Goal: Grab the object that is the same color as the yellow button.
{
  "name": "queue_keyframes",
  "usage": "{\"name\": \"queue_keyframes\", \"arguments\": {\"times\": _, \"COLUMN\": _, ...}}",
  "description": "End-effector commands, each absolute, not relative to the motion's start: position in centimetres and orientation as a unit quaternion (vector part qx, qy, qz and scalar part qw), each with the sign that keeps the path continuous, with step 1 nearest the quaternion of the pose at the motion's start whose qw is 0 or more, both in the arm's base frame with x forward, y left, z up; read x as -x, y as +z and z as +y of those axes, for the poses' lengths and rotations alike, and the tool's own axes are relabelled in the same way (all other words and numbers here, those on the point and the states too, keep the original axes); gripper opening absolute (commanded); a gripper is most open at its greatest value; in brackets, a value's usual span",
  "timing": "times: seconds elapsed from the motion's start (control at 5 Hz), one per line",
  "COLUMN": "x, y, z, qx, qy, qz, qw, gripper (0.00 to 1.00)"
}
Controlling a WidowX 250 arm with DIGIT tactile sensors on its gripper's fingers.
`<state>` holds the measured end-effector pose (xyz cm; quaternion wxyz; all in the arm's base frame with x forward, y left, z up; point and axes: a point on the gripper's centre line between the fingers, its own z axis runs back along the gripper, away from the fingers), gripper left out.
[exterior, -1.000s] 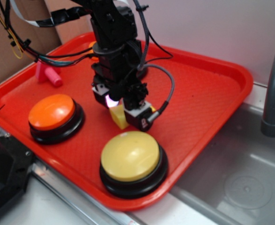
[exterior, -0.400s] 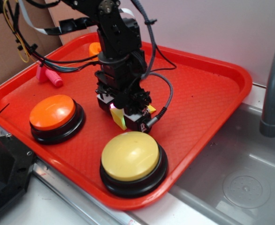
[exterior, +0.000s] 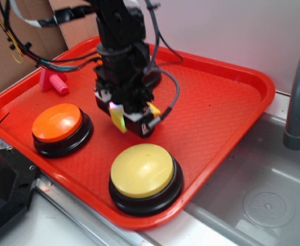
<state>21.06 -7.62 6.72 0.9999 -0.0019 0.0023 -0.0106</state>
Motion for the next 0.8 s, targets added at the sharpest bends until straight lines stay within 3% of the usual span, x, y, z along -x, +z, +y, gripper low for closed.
{"name": "queue_keyframes", "arguments": {"times": 0.0, "x": -20.2, "y": 17.9, "z": -6.2, "qx": 0.015, "qy": 0.019, "qz": -0.077, "qw": 0.997, "gripper": 0.00}}
{"name": "queue_keyframes", "arguments": {"times": 0.2, "x": -18.9, "y": 21.1, "z": -4.8, "qx": 0.025, "qy": 0.044, "qz": -0.098, "qw": 0.994, "gripper": 0.00}}
{"name": "queue_keyframes", "arguments": {"times": 0.4, "x": -18.2, "y": 21.8, "z": -3.6, "qx": 0.022, "qy": 0.083, "qz": -0.106, "qw": 0.991, "gripper": 0.00}}
{"name": "queue_keyframes", "arguments": {"times": 0.6, "x": -18.8, "y": 20.3, "z": -3.0, "qx": 0.049, "qy": 0.049, "qz": -0.053, "qw": 0.996, "gripper": 0.00}}
